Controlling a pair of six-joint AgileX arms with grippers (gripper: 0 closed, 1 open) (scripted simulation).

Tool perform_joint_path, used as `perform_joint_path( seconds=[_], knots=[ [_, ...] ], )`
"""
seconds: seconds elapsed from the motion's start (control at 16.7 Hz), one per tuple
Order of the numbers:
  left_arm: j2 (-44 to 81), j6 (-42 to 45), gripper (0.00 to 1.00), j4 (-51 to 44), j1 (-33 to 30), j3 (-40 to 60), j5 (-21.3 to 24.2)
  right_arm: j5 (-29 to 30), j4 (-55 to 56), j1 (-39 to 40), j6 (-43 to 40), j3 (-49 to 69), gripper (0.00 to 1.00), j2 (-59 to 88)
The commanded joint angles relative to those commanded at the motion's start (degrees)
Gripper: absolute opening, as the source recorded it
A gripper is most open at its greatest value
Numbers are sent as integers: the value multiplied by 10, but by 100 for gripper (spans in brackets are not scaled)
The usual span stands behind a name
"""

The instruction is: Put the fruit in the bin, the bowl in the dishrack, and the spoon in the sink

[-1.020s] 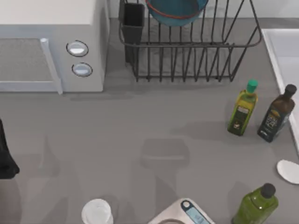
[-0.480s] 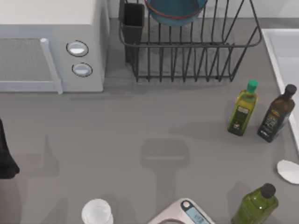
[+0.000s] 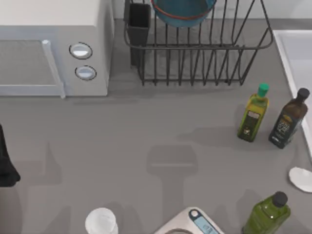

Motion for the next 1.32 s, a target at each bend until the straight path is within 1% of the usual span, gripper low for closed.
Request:
perform_joint_path(
  seconds=[0.18,0.36,0.54,1.02,1.2,1.32],
  knots=[
    [0,0,100,0,0,0,0,0,-16,-2,-17,14,100,19],
    [0,0,100,0,0,0,0,0,-75,-9,-79,65,100,91],
    [0,0,100,0,0,0,0,1,-164,-20,-181,141,100,212],
    [0,0,100,0,0,0,0,3,-437,-55,-483,375,100,584],
    [0,0,100,0,0,0,0,3,-521,-65,-576,446,100,700],
    [0,0,100,0,0,0,0,2,-564,-70,-624,482,100,757]
  ],
)
